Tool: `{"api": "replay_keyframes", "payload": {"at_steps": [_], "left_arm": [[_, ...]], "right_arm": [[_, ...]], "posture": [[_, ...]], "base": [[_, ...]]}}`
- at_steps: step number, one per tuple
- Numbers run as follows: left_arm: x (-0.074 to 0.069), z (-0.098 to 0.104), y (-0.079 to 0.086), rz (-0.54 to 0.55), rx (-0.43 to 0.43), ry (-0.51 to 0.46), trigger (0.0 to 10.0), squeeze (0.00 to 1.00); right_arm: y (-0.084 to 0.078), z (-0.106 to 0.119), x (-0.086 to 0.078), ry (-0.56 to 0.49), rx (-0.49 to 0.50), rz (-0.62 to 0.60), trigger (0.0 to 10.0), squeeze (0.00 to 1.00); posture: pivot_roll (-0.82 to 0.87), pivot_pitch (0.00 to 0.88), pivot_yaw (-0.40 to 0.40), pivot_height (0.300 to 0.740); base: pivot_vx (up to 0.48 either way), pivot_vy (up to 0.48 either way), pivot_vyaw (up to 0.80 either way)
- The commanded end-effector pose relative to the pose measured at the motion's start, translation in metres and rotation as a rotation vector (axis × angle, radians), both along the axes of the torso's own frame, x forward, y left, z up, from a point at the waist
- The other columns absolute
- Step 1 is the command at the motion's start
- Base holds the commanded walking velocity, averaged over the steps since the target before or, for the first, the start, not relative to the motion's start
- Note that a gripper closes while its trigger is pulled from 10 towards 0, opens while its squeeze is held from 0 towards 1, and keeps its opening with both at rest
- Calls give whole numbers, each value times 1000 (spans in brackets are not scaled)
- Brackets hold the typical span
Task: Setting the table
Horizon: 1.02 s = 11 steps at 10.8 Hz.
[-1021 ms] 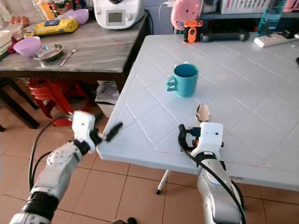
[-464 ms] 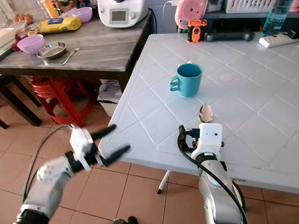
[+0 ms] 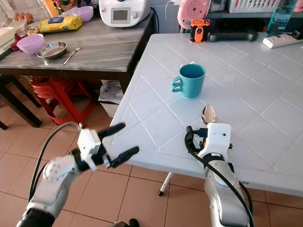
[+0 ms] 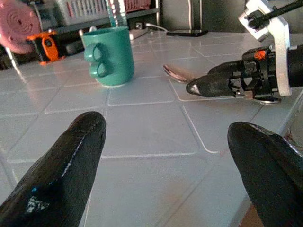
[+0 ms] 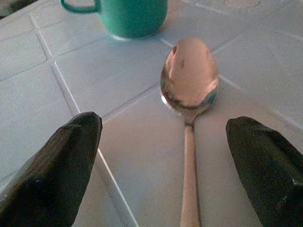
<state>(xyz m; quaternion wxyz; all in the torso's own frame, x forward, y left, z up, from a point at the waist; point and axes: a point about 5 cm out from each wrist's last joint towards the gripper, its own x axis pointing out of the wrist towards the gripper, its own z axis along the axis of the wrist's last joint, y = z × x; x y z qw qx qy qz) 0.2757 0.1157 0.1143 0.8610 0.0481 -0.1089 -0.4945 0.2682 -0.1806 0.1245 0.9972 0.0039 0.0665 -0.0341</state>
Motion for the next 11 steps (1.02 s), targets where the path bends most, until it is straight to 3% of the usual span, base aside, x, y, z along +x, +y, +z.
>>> {"api": "replay_keyframes", "payload": {"at_steps": [1, 3, 4, 11], "left_arm": [[-1, -4, 1, 2, 23, 2, 10000, 0], [-3, -3, -6, -28, 14, 1, 10000, 0], [-4, -3, -7, -42, 14, 0, 10000, 0], [-9, -4, -11, -89, 23, -13, 10000, 0]], "right_arm": [[0, -1, -3, 9, 5, -10, 10000, 0], [-3, -14, -3, 72, 27, -15, 10000, 0], [-2, -16, -3, 87, 28, -9, 0, 0], [-6, -31, -6, 208, 64, -19, 0, 0]], "posture": [[-140, 124, 123, 740], [-142, 122, 129, 740], [-142, 123, 129, 740], [-137, 119, 121, 740]], "base": [[0, 0, 0], [0, 0, 0], [0, 0, 0], [0, 0, 0]]}}
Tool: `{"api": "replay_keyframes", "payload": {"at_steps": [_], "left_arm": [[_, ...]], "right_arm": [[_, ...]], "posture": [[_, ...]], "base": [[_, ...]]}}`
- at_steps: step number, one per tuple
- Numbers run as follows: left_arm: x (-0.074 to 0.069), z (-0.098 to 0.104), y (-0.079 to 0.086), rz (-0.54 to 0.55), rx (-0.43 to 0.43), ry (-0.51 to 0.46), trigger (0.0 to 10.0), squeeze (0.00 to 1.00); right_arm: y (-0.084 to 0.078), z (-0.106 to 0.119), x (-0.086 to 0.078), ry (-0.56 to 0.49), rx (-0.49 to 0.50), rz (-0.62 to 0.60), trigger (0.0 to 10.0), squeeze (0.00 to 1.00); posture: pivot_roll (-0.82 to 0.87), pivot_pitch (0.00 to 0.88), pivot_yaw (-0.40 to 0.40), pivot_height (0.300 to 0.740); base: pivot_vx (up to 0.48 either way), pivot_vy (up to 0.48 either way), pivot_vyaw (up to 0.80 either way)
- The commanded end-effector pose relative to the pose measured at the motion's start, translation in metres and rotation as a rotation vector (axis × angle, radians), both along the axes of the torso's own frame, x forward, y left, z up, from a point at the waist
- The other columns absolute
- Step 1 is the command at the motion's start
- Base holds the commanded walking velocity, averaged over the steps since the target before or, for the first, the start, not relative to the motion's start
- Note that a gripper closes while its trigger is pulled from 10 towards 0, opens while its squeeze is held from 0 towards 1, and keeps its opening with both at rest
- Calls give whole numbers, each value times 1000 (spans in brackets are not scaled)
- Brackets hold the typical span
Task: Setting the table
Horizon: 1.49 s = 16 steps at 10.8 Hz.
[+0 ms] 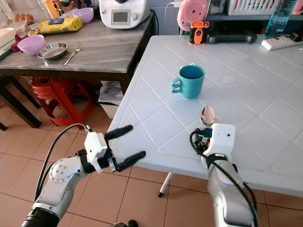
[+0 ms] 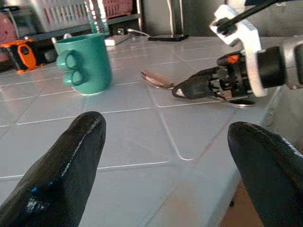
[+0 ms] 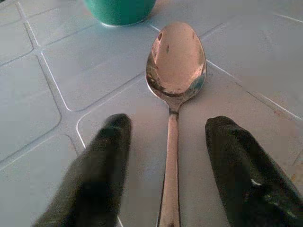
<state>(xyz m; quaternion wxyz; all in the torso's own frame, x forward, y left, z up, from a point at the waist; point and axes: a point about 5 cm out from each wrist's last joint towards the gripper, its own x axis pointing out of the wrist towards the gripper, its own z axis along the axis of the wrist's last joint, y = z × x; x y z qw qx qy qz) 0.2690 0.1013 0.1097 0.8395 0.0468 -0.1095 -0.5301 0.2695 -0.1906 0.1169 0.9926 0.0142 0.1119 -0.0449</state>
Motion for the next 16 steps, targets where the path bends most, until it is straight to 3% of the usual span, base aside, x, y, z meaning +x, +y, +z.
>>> {"api": "replay_keyframes", "payload": {"at_steps": [1, 5, 12, 16], "left_arm": [[-3, 0, 4, -16, 28, -17, 10000, 0], [-5, -1, 1, -36, 25, -16, 10000, 0], [-4, -3, 1, -38, 47, -27, 10000, 0], [4, 3, 2, 20, 26, -50, 10000, 0]], "right_arm": [[1, -26, -8, 155, 24, 4, 0, 0], [-2, -33, -12, 205, 19, -4, 0, 0], [1, -31, -9, 190, 39, -2, 0, 0], [12, 20, 6, -135, 101, -13, 0, 0]], "posture": [[-138, 120, 121, 740], [-140, 117, 123, 740], [-135, 110, 125, 740], [-133, 109, 127, 740]], "base": [[0, 0, 0], [0, 0, 0], [0, 0, 0], [0, 0, 0]]}}
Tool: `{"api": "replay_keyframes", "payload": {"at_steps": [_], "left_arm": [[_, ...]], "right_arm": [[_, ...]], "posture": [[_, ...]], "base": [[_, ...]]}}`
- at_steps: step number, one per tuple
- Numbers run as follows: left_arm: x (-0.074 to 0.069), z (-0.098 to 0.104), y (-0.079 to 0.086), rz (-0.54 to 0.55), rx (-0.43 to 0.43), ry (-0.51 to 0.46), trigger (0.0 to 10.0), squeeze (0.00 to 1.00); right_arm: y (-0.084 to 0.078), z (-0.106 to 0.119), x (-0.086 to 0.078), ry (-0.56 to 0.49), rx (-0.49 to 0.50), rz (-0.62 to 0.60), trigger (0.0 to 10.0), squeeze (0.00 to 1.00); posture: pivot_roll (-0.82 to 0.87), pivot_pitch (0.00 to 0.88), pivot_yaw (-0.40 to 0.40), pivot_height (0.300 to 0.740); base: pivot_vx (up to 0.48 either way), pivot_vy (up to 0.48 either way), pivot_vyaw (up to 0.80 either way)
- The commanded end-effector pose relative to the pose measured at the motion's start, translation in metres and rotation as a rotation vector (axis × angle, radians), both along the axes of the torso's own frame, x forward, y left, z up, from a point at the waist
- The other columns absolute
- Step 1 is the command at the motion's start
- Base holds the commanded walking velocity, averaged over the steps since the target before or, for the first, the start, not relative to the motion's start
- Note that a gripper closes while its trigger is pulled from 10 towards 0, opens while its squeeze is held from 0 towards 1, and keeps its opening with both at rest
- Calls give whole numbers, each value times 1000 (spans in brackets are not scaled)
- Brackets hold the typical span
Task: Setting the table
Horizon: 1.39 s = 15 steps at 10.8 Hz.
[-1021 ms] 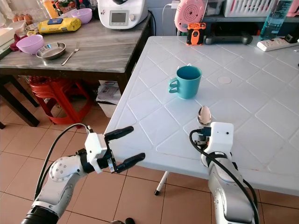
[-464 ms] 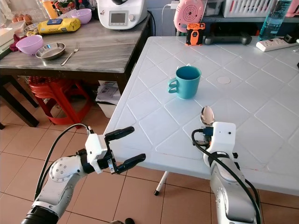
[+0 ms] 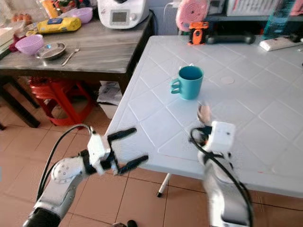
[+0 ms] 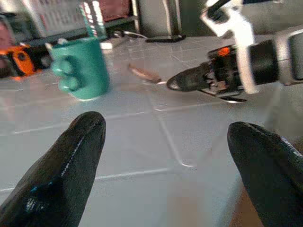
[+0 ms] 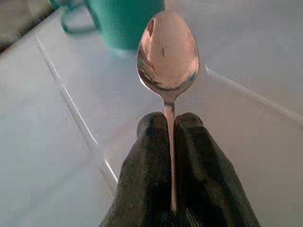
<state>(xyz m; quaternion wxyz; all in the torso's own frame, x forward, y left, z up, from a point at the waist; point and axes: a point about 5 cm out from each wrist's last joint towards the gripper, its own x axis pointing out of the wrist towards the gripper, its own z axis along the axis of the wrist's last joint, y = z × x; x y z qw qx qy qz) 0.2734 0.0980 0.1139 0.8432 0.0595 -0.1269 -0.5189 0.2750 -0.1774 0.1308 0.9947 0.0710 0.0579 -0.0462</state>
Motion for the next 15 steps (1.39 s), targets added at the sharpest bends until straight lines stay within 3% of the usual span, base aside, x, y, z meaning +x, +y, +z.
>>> {"api": "replay_keyframes", "payload": {"at_steps": [1, 2, 3, 6, 11, 15], "left_arm": [[7, 5, 6, 62, -14, -14, 10000, 0], [16, 11, 8, 136, -67, -7, 10000, 0], [24, 15, 13, 232, -118, 16, 10000, 0], [45, 9, 37, 554, -109, 74, 10000, 0], [43, 3, 31, 593, -113, 115, 10000, 0], [45, 5, 23, 552, -109, 106, 10000, 0]], "right_arm": [[5, 14, 0, -79, 7, 10, 0, 0], [12, 21, -1, -133, 14, 27, 1059, 0], [17, 27, -2, -177, 3, 38, 9765, 0], [17, 29, -3, -214, -14, 15, 10000, 0], [20, 29, 0, -225, -14, 30, 10000, 0], [18, 27, 0, -230, -32, 17, 10000, 0]], "posture": [[-132, 108, 131, 740], [-131, 107, 131, 740], [-132, 105, 136, 740], [-128, 100, 135, 740], [-124, 97, 128, 740], [-129, 88, 138, 740]], "base": [[0, 0, 0], [0, 0, 0], [0, 0, 0], [0, 0, 0], [0, 0, 0], [0, 445, 0]]}}
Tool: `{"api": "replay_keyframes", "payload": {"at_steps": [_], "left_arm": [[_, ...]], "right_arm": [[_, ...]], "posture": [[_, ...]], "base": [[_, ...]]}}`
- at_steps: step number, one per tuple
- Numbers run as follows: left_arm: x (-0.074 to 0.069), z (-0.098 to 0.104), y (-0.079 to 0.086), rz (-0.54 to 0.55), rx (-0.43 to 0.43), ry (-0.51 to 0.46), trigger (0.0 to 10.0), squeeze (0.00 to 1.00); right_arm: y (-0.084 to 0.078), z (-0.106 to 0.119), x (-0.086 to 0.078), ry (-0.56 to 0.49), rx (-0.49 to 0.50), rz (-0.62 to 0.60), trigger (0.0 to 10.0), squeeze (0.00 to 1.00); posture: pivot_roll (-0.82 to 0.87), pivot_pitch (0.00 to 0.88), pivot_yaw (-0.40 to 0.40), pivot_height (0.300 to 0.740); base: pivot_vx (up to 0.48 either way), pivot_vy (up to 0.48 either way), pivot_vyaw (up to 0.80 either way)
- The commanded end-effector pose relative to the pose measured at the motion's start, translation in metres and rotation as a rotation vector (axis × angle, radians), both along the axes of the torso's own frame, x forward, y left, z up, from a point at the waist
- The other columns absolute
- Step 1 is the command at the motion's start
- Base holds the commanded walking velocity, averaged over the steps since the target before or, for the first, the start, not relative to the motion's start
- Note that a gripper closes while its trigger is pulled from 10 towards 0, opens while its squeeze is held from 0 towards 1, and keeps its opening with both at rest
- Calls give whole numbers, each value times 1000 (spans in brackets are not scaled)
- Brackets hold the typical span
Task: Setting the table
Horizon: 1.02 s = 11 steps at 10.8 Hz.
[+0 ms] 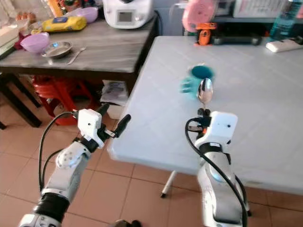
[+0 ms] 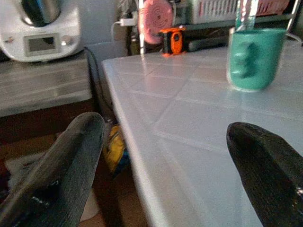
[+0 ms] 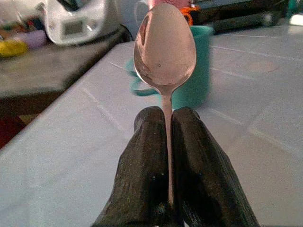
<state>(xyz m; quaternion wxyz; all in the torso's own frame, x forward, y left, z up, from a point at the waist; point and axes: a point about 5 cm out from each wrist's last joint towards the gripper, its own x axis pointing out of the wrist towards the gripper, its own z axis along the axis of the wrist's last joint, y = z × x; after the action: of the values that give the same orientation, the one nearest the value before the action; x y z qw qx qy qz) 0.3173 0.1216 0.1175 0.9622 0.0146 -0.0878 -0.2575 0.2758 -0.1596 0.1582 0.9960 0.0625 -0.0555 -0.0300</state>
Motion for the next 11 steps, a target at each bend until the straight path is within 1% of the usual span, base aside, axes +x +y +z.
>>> {"api": "replay_keyframes", "payload": {"at_steps": [1, 4, 11], "left_arm": [[1, 3, -2, -16, 8, -8, 10000, 0], [1, 3, -3, -20, 8, -8, 10000, 0], [0, 3, -6, -29, 12, -12, 10000, 0]], "right_arm": [[0, -1, -1, -2, -8, -3, 10000, 0], [-1, -3, -3, 5, -10, -6, 10000, 0], [-3, -5, 0, 6, -18, -9, 10000, 0]], "posture": [[-129, 89, 139, 740], [-131, 95, 137, 740], [-125, 87, 137, 740]], "base": [[0, 480, 0], [0, 480, 0], [0, 480, 0]]}}
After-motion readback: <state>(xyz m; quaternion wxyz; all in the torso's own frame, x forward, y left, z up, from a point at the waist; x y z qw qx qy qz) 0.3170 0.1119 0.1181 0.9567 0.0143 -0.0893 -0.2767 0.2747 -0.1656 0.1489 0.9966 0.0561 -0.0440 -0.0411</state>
